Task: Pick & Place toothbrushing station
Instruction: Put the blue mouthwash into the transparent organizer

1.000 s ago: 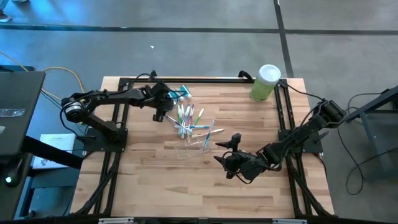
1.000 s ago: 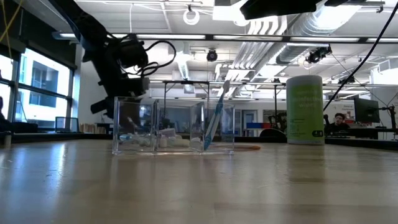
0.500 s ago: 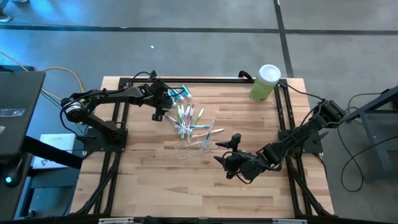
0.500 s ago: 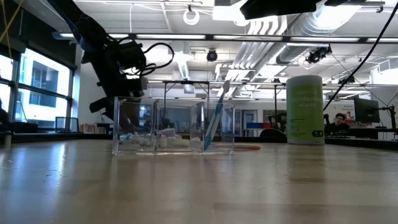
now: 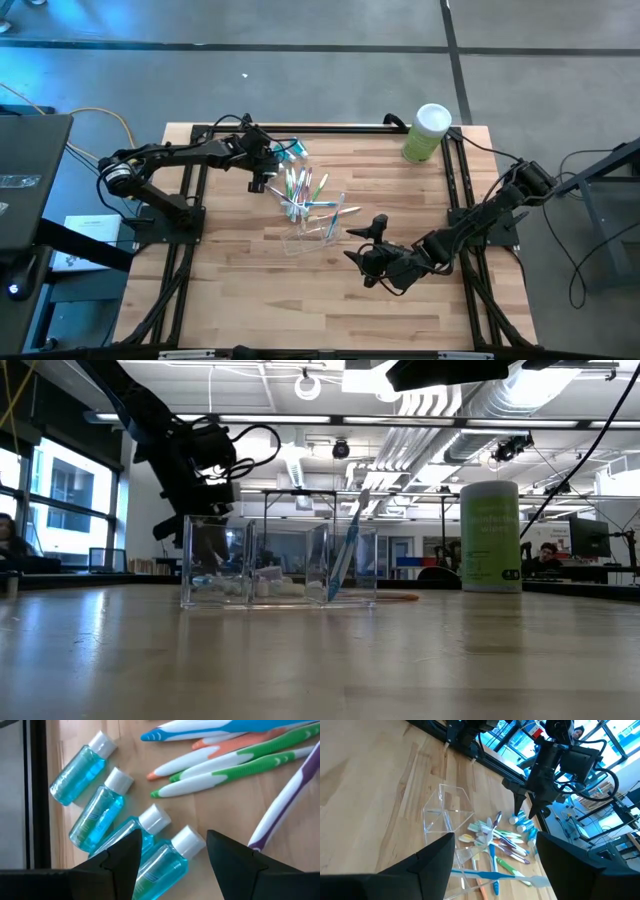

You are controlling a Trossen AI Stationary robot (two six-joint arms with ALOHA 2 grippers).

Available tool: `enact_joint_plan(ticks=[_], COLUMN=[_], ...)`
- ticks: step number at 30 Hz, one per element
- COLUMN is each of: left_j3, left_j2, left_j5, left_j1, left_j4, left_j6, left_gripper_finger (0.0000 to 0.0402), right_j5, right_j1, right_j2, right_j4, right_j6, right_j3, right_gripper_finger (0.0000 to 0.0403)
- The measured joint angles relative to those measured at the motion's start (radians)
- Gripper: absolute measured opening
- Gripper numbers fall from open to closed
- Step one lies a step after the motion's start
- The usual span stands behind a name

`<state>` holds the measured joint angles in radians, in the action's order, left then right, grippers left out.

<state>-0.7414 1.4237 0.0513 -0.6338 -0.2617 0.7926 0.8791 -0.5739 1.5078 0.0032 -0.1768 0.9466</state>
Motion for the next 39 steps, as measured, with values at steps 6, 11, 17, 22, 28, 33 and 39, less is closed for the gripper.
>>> enact_joint_plan(ticks=[6,11,17,22,28,33,39], left_j3=[0.000,0.000,0.000,0.000,0.000,0.000,0.000], left_j2=[0.038,0.077,0.081,0.081,0.081,0.081,0.081], left_j5=[0.000,0.001,0.001,0.000,0.000,-0.001,-0.001], left_j1=[0.000,0.000,0.000,0.000,0.000,-0.009,-0.039], left_j4=[0.001,0.003,0.004,0.004,0.003,0.004,0.004], left_j6=[-0.001,0.019,0.017,0.011,0.013,0.018,-0.001], left_gripper_finger=[0.0213,0.0213,0.0213,0.0213,0.0213,0.0213,0.0213], right_j5=[0.000,0.000,0.000,0.000,0.000,0.000,0.000], right_j1=[0.000,0.000,0.000,0.000,0.000,0.000,0.000], right_j2=[0.000,0.000,0.000,0.000,0.000,0.000,0.000], right_j4=[0.000,0.000,0.000,0.000,0.000,0.000,0.000], right_j6=[0.000,0.000,0.000,0.000,0.000,0.000,0.000], right_j3=[0.000,0.000,0.000,0.000,0.000,0.000,0.000], right_gripper_finger=[0.0272,0.0272,0.0272,0.0272,0.0272,0.0272,0.0272])
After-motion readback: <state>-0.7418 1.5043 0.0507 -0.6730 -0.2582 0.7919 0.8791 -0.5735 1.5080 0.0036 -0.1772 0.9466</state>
